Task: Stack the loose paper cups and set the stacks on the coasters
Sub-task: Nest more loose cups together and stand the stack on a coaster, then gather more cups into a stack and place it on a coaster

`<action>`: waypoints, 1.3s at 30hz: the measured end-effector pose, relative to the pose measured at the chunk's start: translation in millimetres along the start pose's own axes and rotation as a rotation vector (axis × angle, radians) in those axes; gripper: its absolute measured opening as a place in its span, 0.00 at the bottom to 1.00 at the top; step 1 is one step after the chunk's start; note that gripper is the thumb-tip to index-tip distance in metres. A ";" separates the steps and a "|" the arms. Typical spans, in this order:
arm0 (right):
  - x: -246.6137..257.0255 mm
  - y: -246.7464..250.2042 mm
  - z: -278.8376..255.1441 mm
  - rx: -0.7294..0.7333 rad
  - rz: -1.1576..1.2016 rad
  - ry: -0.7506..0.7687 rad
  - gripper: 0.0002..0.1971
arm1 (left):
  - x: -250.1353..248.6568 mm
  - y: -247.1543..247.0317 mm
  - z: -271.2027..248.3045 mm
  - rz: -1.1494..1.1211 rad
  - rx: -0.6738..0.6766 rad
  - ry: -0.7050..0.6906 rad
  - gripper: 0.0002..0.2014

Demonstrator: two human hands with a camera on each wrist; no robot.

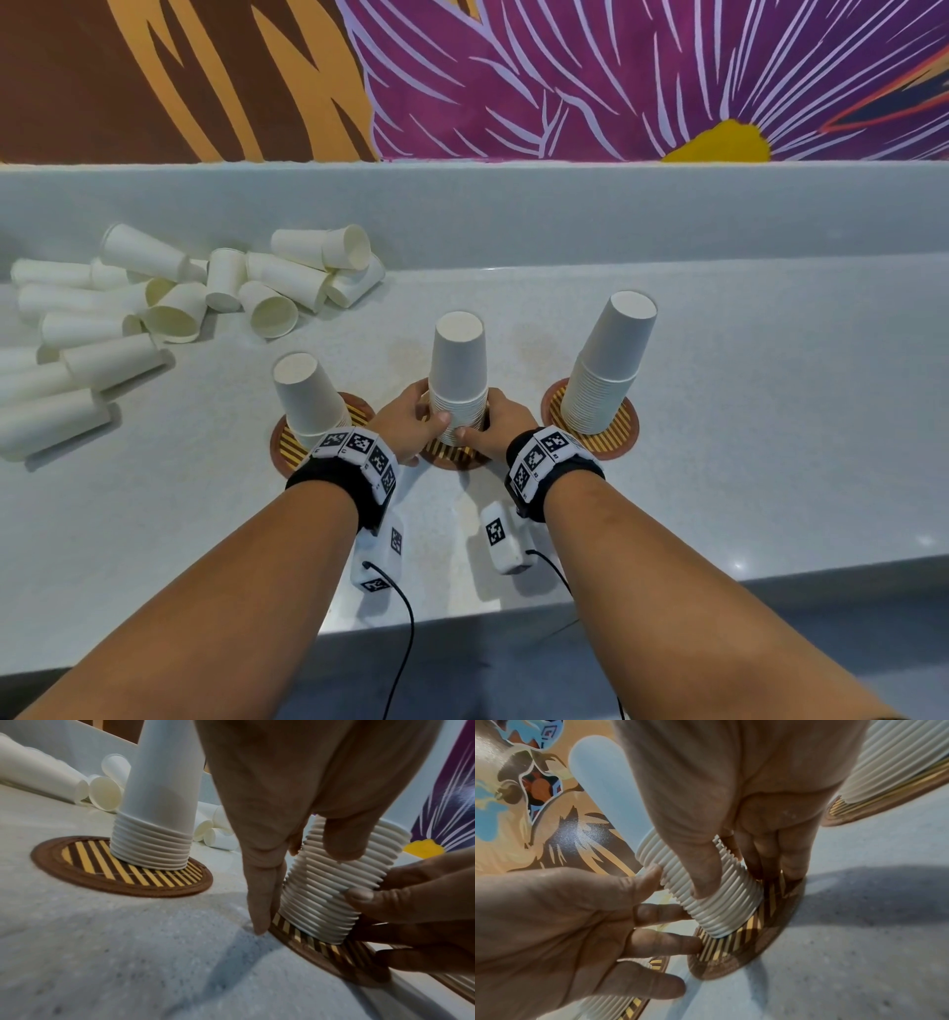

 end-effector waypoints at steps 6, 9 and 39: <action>1.8 1.1 -1.4 0.025 -0.015 -0.011 0.35 | -0.5 -0.2 -1.2 -0.006 -0.011 0.003 0.33; 3.4 1.2 -2.6 0.030 -0.021 -0.011 0.35 | -1.3 -0.7 -1.7 -0.009 -0.012 0.002 0.33; 106.0 11.6 -65.5 -0.097 -0.191 0.197 0.13 | 0.2 50.7 -87.2 0.064 -0.415 -0.032 0.08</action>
Point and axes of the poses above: each hand's wrist, its own z-axis towards the middle knuckle, its own y-axis out of the back of the hand, x = y × z, the point moved 5 cm from there along z, towards the middle knuckle, and after that the axes turned 8 degrees about x, right-handed, at the moved point
